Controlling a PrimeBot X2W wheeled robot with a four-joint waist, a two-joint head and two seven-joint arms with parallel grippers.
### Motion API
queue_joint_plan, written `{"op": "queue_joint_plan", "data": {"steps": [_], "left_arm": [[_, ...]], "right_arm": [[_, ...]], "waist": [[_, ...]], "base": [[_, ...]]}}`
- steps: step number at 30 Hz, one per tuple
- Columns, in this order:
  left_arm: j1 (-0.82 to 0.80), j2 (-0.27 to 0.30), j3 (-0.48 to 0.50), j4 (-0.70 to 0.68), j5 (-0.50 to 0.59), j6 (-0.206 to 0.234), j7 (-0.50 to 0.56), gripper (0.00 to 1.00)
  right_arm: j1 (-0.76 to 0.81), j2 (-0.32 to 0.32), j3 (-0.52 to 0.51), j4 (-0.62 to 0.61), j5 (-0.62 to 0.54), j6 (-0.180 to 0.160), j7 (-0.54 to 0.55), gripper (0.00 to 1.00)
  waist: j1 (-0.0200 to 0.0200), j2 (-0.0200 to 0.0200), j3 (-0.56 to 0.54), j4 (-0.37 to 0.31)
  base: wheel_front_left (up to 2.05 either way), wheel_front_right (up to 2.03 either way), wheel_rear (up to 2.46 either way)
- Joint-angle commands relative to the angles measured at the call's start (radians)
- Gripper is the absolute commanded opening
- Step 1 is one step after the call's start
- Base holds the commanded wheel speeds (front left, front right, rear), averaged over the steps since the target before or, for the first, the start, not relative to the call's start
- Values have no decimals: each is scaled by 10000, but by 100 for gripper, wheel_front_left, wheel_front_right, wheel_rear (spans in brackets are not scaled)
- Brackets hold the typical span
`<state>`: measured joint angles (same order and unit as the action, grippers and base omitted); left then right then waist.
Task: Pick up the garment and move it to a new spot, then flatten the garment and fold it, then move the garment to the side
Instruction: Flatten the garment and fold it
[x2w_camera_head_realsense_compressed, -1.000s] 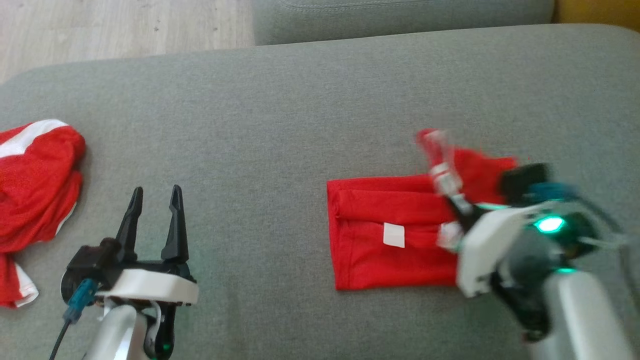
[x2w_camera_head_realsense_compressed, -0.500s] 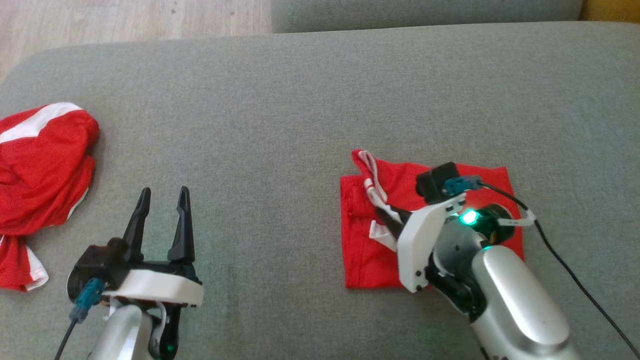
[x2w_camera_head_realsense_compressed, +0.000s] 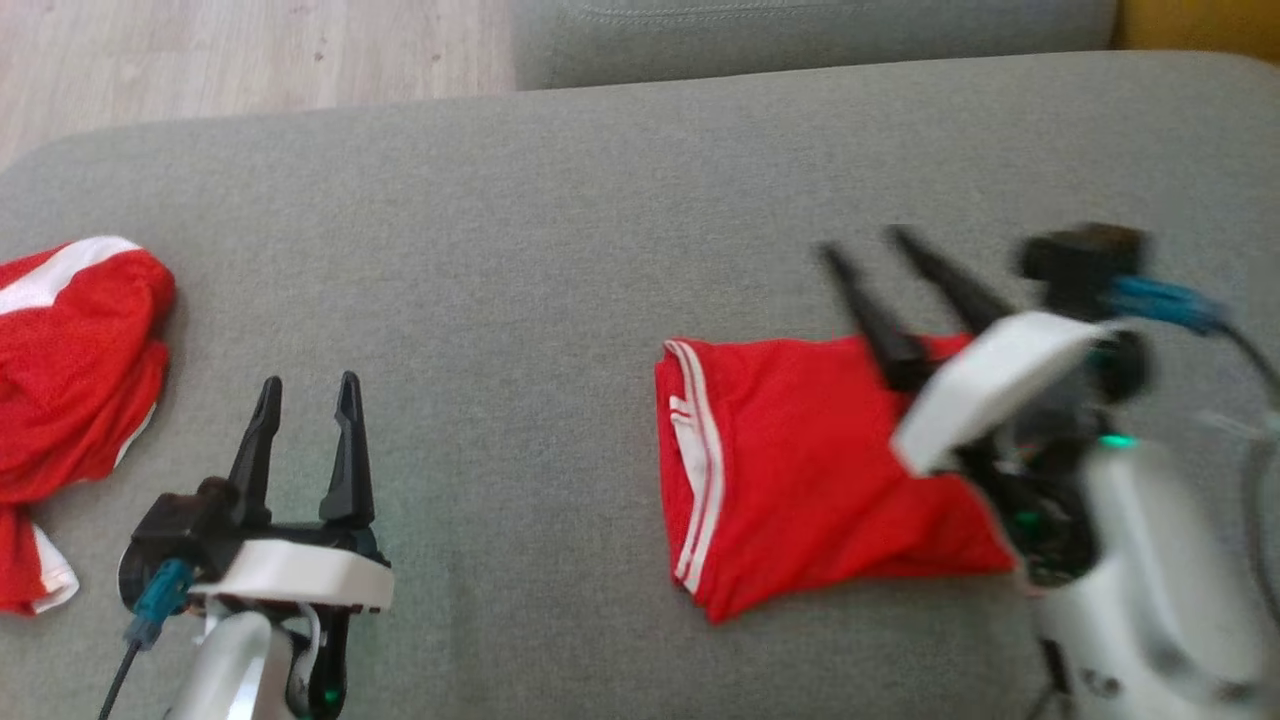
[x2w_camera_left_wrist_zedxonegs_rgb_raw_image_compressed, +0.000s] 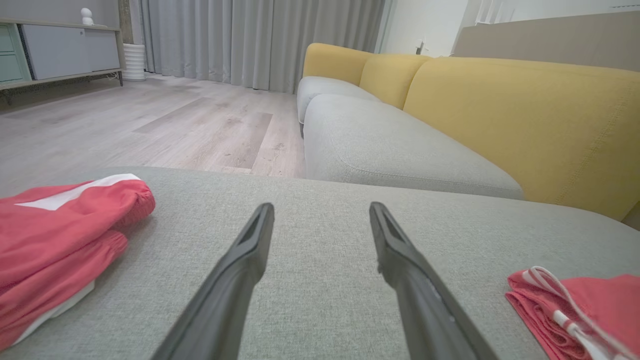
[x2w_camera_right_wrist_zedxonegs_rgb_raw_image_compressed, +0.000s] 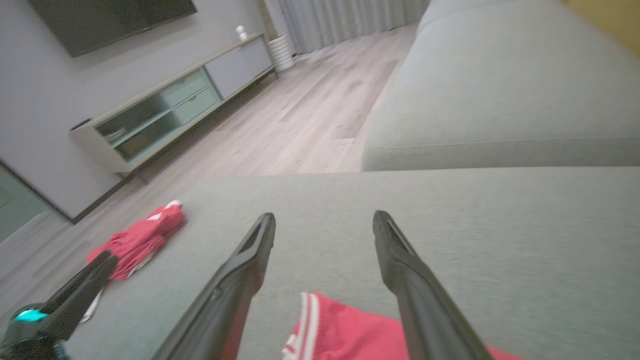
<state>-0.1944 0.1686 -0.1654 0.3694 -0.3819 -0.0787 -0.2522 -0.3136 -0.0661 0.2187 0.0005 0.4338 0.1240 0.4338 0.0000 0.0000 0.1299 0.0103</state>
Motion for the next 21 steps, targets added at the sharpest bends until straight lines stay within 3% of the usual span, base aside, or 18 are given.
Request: {"op": "queue_joint_plan", "data": {"steps": [1, 4, 9, 14, 21], "left_arm": [[-99, 233, 399, -342, -80, 72, -94, 100], [-31, 256, 427, -363, -105, 73, -94, 100], [132, 236, 465, -388, -106, 51, -94, 100], [536, 196, 603, -432, -80, 44, -95, 100], [1332, 92, 916, -700, -19, 104, -95, 100]], "right_arm": [[222, 67, -150, -425, -217, 67, -72, 100], [875, -314, -1114, -618, -1114, 67, -299, 100], [1900, -565, -2088, -549, -2118, 67, -1778, 100], [2544, -663, -2172, -114, -2315, 67, -3275, 100], [2855, -835, -1983, 526, -2150, 67, -3750, 100]], "waist": [[0, 0, -59, -55], [0, 0, -133, -96], [0, 0, -392, -166], [0, 0, -828, -350], [0, 0, -1326, -575]], "base": [[0, 0, 0], [0, 0, 0], [0, 0, 0], [0, 0, 0], [0, 0, 0]]}}
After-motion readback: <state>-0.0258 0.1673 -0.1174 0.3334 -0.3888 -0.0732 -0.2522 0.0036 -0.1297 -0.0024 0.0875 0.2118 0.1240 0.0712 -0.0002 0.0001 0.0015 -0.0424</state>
